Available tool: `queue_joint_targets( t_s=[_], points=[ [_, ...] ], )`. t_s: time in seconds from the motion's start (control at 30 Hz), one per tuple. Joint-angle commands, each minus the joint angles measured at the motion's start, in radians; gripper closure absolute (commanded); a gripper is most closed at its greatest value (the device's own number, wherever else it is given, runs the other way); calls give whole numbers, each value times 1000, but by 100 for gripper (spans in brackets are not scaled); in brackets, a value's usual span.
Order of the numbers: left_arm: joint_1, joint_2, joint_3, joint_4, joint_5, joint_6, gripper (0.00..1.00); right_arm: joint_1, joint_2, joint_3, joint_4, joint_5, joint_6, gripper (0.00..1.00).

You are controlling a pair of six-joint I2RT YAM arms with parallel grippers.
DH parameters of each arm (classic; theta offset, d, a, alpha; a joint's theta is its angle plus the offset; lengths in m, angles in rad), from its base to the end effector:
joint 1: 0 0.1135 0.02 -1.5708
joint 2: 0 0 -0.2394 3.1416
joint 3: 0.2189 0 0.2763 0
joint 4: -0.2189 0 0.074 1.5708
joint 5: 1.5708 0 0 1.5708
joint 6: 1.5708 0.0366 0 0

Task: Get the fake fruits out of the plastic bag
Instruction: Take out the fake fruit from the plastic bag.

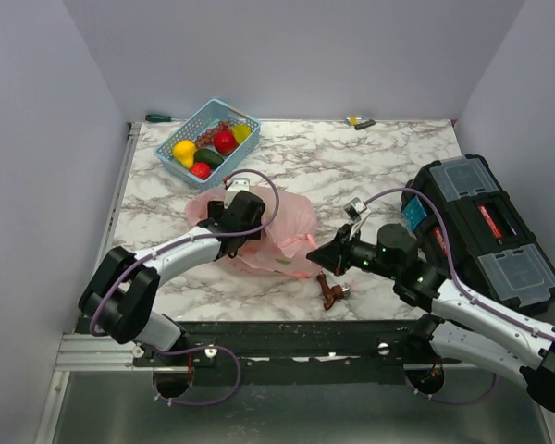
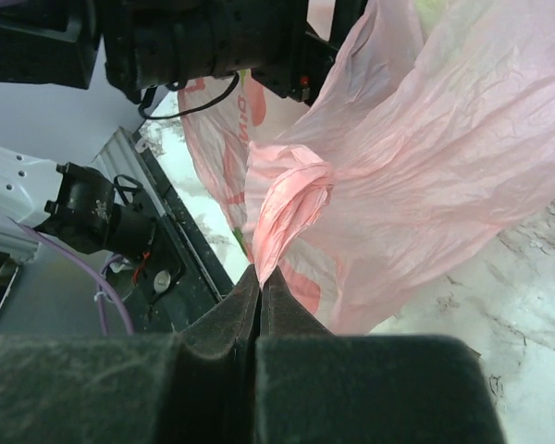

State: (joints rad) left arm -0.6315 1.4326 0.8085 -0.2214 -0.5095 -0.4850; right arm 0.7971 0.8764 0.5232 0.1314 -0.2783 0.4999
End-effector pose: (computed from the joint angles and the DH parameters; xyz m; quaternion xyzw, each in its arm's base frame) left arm 0.2617 -0.1693 0.1624 -0.0229 0.9089 0.0180 0.4160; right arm 0.1655 0.1838 0.2364 -0.2002 0.7521 0.4599 0.4275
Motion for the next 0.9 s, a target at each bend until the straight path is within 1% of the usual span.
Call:
queue_joint_targets(
  t_s=[0.0,0.07,0.17,0.3,0.43,0.53,0.63,0.73,0.8,0.87],
  points=[
    [22,76,38,45,-29,32,12,0,-16,-28,-15,18,-20,99],
    [23,98,50,51,-20,44,13,0,-8,-31,-17,8,-18,99],
    [23,116,65,43,-10,47,19,-1,0,-61,27,4,3,99],
    [24,76,46,29,25,40,41,-1,26,-51,23,-14,9,99],
    [23,5,12,20,99,56,55,-1,36,-66,33,26,-17,99],
    [23,-77,-22,-14,207,57,58,0,62,-55,26,43,-23,99],
    [23,-178,-75,-26,328,42,60,-1,82,-69,69,48,-7,99],
    [23,-300,-125,-54,453,23,60,-1,106,-66,82,60,-1,99],
    [21,-373,-142,-85,506,6,60,0,117,-50,61,66,-12,99],
    [21,-449,-164,-89,592,0,60,-1,120,-51,72,85,-32,99]
  ],
)
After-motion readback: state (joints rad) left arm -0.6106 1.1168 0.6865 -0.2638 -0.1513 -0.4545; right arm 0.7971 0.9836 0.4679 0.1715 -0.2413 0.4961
